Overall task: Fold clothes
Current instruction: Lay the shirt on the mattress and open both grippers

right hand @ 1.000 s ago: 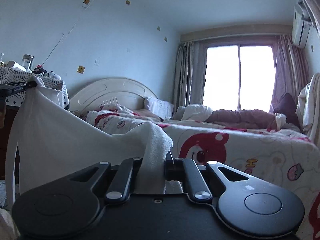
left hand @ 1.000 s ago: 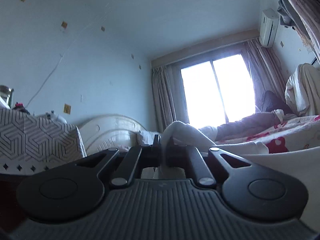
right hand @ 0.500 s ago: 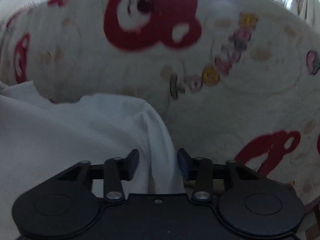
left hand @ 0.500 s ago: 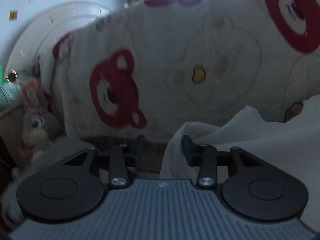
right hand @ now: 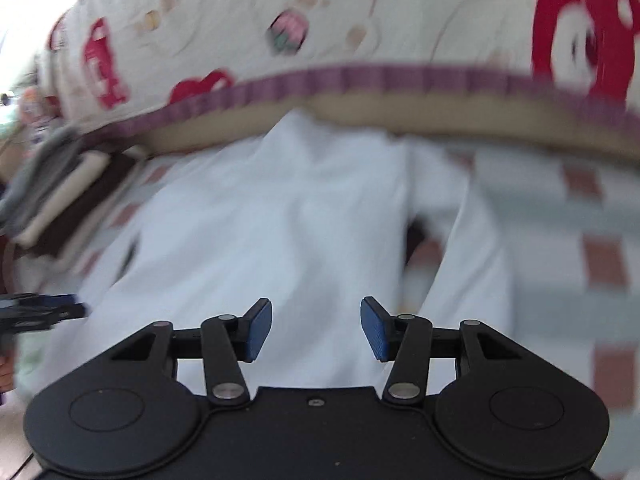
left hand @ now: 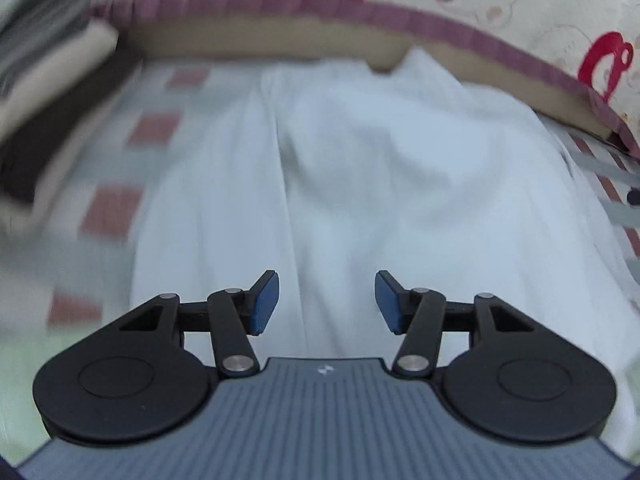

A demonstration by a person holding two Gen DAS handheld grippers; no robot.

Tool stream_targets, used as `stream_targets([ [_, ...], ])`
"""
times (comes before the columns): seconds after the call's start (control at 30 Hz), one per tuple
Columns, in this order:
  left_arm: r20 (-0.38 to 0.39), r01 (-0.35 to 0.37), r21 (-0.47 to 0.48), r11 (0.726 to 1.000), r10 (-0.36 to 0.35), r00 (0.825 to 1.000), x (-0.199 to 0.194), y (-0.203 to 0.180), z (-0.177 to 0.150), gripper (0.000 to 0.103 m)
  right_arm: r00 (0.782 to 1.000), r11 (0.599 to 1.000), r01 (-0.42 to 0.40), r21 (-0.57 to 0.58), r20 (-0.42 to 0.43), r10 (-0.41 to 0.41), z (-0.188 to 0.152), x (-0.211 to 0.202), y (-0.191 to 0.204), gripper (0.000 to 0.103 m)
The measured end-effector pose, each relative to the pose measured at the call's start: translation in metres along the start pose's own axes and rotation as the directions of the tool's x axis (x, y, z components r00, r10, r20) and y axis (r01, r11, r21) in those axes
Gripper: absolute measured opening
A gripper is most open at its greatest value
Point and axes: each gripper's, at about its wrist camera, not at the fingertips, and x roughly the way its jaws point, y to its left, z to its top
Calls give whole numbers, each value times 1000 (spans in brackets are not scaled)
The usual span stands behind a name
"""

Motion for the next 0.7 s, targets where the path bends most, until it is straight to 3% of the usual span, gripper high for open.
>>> stream_targets([
  [0.1, -58, 37, 14, 999, -36, 998, -18, 4, -18, 53, 994, 995, -98, 7, -37, 98, -30, -23, 3, 55],
  [0.23, -116, 68, 21, 997, -65, 991, -45, 3, -32, 54, 970, 977, -204, 59, -119, 210, -65, -46, -2, 55],
  [0.37, -176, 172, -66, 983, -181, 968, -54, 10, -50, 56, 969, 984, -173, 48, -173, 179, -98, -52, -6, 59],
  [0.47, -203, 149, 27, 988, -141, 969, -48, -5, -53, 56, 974, 987, -137, 80, -171, 149, -115, -42, -11, 63],
  [0.6, -252, 74, 112, 991, -44, 967, -28, -26, -52, 60, 968, 966, -227, 124, -82, 238, -126, -24, -14, 62],
  [0.63, -253, 56, 123, 991, -23, 967, -22, -28, -52, 58, 963, 961, -249, 121, -71, 259, -127, -18, -11, 48],
  [0.7, -238, 38, 149, 988, -2, 971, -15, -31, -50, 25, 940, 943, -330, 34, -81, 332, -123, -7, 6, 6],
])
